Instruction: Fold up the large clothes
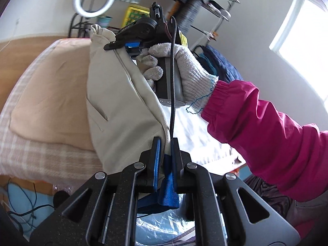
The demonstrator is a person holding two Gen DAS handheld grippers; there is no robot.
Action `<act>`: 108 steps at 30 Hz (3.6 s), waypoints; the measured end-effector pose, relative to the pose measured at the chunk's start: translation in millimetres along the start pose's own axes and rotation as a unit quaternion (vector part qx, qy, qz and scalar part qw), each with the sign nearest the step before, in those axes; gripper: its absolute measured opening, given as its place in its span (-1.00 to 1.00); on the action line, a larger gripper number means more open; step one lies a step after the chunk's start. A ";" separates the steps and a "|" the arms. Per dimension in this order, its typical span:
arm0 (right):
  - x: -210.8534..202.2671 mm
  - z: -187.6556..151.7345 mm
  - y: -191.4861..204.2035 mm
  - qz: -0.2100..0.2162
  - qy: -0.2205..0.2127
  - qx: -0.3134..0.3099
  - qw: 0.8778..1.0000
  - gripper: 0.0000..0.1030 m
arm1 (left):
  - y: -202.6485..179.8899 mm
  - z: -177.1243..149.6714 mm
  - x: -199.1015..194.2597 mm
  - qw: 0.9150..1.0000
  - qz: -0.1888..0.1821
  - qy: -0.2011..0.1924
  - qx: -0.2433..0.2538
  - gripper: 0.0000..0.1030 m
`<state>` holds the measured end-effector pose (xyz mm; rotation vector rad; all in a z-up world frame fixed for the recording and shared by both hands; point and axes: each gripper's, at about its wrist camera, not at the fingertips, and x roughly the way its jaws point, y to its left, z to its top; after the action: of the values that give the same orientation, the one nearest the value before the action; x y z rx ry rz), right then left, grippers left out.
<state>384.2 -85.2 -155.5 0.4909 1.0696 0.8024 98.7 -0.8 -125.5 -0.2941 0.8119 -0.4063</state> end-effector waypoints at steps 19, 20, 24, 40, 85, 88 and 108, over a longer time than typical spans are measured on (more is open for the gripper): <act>-37.4 -46.4 -111.1 -0.066 -0.021 0.096 0.993 -0.92 | -49.3 -20.6 85.6 0.991 -0.007 0.120 0.064 -0.85; -39.8 -45.7 -107.7 -0.070 -0.018 0.087 0.994 -0.90 | -50.8 -24.2 87.1 0.990 -0.005 0.123 0.065 -0.85; -71.9 -39.1 -94.7 -0.104 -0.016 0.038 0.994 -0.77 | -53.1 -33.9 89.2 0.987 -0.022 0.153 0.054 -0.68; -82.3 29.7 -7.8 -0.091 -0.064 -0.152 0.982 -0.77 | 26.8 -0.6 26.0 0.996 -0.011 0.058 -0.066 -0.66; -356.0 -102.7 -95.5 -0.256 -0.188 -0.062 0.946 0.09 | -67.6 33.9 22.3 0.997 -0.017 -0.007 0.079 -0.08; -395.2 -131.1 -120.8 -0.283 -0.190 -0.025 0.940 0.09 | -87.9 38.4 38.5 0.995 -0.033 0.005 0.096 -0.08; -449.4 -232.0 -320.8 -0.256 -0.179 0.239 0.919 0.09 | -165.2 28.9 146.1 0.983 -0.095 0.111 0.107 -0.08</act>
<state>170.1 -641.1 -218.2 0.6983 0.9807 -0.0279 171.5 -210.8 -133.2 -0.1261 0.9520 -0.7099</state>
